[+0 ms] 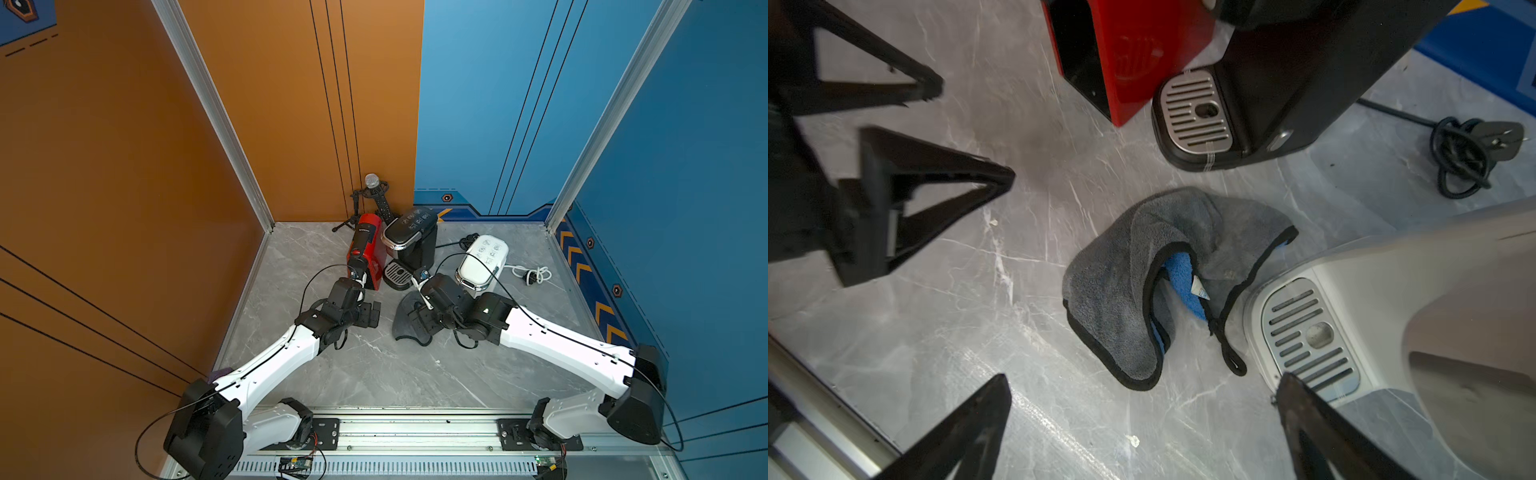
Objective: Wipe the surface of a coffee machine
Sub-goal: Pick up the cleaning item at the center of the board.
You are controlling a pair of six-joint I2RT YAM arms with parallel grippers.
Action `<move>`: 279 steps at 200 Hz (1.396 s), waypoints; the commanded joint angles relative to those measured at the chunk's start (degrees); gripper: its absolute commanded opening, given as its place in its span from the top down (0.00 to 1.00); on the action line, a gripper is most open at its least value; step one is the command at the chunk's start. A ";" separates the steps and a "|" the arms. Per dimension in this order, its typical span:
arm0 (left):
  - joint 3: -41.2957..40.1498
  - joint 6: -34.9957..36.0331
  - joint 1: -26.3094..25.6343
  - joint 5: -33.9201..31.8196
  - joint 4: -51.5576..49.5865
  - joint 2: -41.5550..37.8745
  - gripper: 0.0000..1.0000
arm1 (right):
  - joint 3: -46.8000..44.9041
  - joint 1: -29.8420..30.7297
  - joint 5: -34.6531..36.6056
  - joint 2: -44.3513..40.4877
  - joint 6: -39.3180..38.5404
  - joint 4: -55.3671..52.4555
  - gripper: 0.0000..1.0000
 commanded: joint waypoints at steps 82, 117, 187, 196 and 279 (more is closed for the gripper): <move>-2.66 -4.26 0.58 -1.34 -2.33 -3.15 0.02 | 9.40 -2.62 5.91 23.84 2.68 1.20 0.00; -3.02 -4.52 0.58 -1.26 -2.30 -3.74 0.02 | 10.61 -3.91 4.45 29.74 3.14 0.77 0.00; -2.77 -4.75 0.48 -1.24 -2.30 -3.15 0.02 | 8.86 -4.53 -1.72 34.18 3.31 2.83 0.24; -2.47 -4.79 0.45 -1.17 -2.31 -2.85 0.02 | 8.49 -4.53 -2.45 33.85 3.18 3.52 0.33; 1.14 -7.10 -0.34 5.40 -2.20 -1.68 0.02 | 1.23 -6.70 -13.77 17.19 1.15 12.48 0.84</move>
